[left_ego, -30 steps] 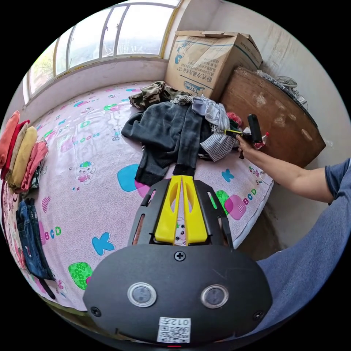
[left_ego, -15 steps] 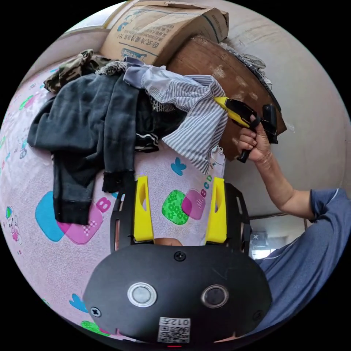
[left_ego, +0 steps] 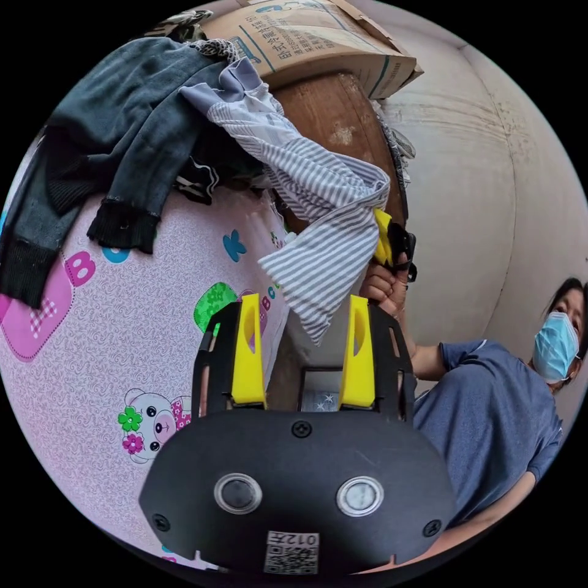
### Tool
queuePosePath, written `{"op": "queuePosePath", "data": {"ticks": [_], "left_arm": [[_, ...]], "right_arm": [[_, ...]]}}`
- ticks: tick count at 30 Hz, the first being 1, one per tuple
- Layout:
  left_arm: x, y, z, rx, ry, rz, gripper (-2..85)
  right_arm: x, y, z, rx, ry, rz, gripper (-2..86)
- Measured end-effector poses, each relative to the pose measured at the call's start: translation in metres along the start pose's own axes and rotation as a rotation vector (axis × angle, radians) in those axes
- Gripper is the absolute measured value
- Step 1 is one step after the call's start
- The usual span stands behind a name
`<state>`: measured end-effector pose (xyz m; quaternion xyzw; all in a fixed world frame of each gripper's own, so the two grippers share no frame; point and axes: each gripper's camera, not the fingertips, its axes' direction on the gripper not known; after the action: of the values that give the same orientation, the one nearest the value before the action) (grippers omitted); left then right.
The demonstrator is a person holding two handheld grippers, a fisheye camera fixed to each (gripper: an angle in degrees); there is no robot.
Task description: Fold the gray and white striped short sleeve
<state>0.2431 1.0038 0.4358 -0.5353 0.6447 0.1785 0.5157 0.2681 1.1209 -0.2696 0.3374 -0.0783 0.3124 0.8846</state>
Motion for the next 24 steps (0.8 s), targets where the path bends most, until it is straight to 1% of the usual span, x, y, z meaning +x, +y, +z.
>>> {"op": "queuePosePath", "data": {"ticks": [4,8,9,10,11,13,14,16,18,19,23,24], "left_arm": [[-0.011,0.019,-0.029,0.058,0.109,-0.042,16.5],[-0.007,0.034,-0.05,0.101,0.24,-0.011,13.0],[-0.006,0.039,-0.059,0.118,0.272,-0.002,11.2],[-0.003,0.044,-0.068,0.117,0.282,0.01,7.4],[0.0,0.046,-0.073,0.115,0.276,0.028,5.5],[0.014,0.061,-0.101,0.133,0.207,0.077,2.4],[0.019,0.065,-0.11,0.14,0.199,0.098,2.0],[0.045,0.086,-0.153,0.193,0.143,0.185,0.7],[0.068,0.106,-0.19,0.248,0.145,0.256,0.3],[0.086,0.121,-0.215,0.28,0.123,0.306,0.1],[0.144,0.165,-0.271,0.278,0.011,0.429,-0.1],[0.161,0.179,-0.289,0.281,-0.031,0.452,-0.1]], "right_arm": [[-0.023,-0.004,-0.001,-0.016,-0.056,-0.037,1.6],[-0.04,-0.001,0.01,-0.058,-0.042,-0.047,1.7],[-0.044,0.002,0.014,-0.065,-0.042,-0.045,1.7],[-0.048,0.005,0.018,-0.069,-0.039,-0.037,1.8],[-0.05,0.007,0.019,-0.069,-0.033,-0.032,1.8],[-0.057,0.014,0.029,-0.068,0.018,-0.01,1.9],[-0.059,0.017,0.033,-0.069,0.03,0.002,1.9],[-0.064,0.031,0.052,-0.087,0.054,0.05,2.1],[-0.071,0.043,0.071,-0.103,0.065,0.083,2.4],[-0.078,0.05,0.085,-0.115,0.041,0.094,2.7],[-0.11,0.065,0.132,-0.162,-0.064,0.098,4.9],[-0.119,0.068,0.148,-0.214,-0.107,0.106,5.8]]}}
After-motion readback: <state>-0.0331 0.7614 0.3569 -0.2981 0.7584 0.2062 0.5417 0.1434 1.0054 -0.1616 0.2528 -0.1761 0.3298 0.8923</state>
